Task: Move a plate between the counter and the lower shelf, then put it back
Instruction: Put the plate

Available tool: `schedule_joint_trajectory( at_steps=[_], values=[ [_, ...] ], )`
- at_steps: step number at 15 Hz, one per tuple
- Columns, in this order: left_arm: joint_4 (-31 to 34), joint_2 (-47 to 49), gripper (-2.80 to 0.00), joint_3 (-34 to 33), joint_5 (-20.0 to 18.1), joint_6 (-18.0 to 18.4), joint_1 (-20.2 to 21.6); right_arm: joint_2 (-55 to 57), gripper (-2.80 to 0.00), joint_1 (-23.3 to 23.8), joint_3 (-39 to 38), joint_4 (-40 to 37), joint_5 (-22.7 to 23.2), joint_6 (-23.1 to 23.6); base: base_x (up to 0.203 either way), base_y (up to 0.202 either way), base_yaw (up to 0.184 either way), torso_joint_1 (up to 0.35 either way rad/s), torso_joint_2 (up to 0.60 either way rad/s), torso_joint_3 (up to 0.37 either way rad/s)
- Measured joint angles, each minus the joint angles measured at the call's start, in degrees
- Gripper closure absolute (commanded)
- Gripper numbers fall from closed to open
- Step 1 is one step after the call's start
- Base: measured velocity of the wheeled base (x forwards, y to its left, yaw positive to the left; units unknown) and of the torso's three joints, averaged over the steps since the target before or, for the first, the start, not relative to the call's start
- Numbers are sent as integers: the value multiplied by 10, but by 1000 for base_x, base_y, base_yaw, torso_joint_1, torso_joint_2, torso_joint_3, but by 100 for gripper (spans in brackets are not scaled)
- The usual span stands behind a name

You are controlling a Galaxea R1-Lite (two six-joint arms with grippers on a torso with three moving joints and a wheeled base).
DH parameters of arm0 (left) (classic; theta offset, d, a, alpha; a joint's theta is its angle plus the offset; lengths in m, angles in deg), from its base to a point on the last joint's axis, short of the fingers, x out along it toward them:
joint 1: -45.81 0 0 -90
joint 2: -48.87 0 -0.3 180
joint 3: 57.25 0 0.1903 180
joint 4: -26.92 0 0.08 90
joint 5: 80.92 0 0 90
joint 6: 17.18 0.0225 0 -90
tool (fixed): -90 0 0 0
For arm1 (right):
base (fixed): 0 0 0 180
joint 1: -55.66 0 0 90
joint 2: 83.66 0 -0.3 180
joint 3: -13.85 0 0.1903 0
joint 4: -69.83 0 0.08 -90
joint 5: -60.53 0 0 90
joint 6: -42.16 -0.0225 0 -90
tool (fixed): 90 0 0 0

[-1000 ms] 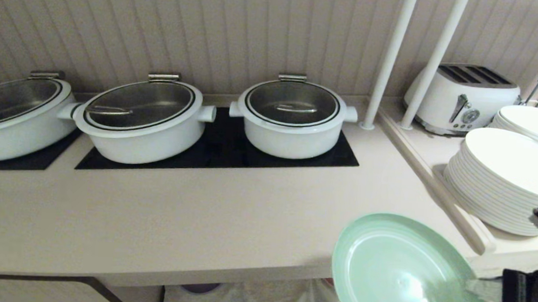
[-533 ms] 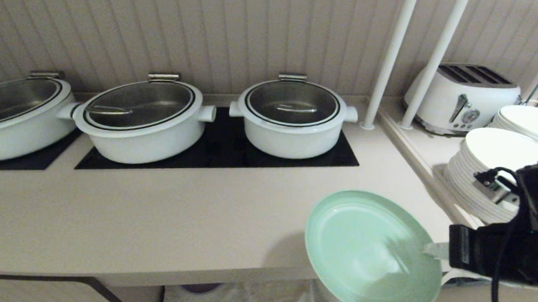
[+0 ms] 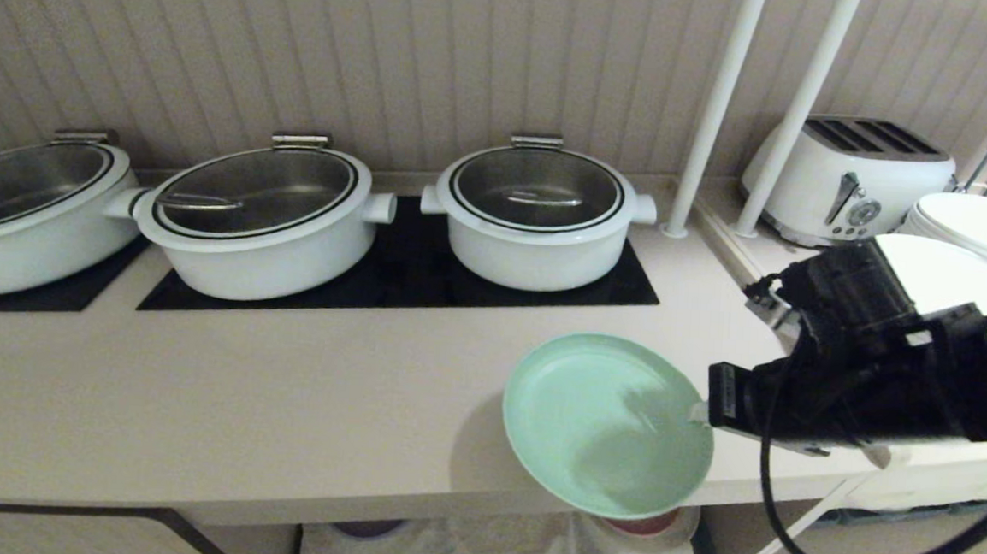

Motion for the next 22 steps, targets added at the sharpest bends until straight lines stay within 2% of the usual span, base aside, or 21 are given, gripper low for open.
schedule_joint_trajectory(
  at_steps=[5,10,22],
  values=[
    [0,0,0,0,0,0,0,81,0,-5,64,1,-2,1,0,0,0,0,0,0],
    [0,0,0,0,0,0,0,131,0,-5,75,55,-1,-4,0,0,0,0,0,0],
    [0,0,0,0,0,0,0,185,0,4,112,59,0,-8,0,0,0,0,0,0]
  ],
)
